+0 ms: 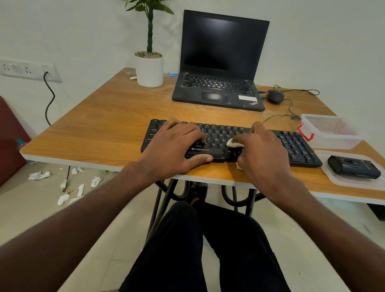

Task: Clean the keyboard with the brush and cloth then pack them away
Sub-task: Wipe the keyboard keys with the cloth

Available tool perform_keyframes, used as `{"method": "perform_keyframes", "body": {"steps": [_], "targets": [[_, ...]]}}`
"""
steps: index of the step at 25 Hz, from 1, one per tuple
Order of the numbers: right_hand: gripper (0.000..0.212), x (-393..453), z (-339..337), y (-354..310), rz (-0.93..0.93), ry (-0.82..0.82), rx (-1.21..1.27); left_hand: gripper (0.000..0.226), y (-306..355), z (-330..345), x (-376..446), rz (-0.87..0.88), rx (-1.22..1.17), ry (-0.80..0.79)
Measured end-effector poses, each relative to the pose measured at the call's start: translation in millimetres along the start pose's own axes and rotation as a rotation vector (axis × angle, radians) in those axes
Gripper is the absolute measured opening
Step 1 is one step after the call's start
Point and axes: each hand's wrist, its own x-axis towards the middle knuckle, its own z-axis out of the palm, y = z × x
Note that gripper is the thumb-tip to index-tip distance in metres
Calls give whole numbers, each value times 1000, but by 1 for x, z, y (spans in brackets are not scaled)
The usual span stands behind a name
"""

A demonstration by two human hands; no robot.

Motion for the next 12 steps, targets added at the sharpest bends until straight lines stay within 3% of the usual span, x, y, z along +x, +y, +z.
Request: {"method": "perform_keyframes", "body": {"steps": [4, 8, 12], "targets": [[39, -6, 6, -4, -187, 20, 64, 52, 0, 0, 0, 3, -11, 1], [40, -3, 7, 3, -80, 80, 45, 52, -1, -1, -1, -11, -19, -1], [40, -9, 12, 3, -214, 52, 13, 55, -1, -2, 1, -11, -36, -25]]}}
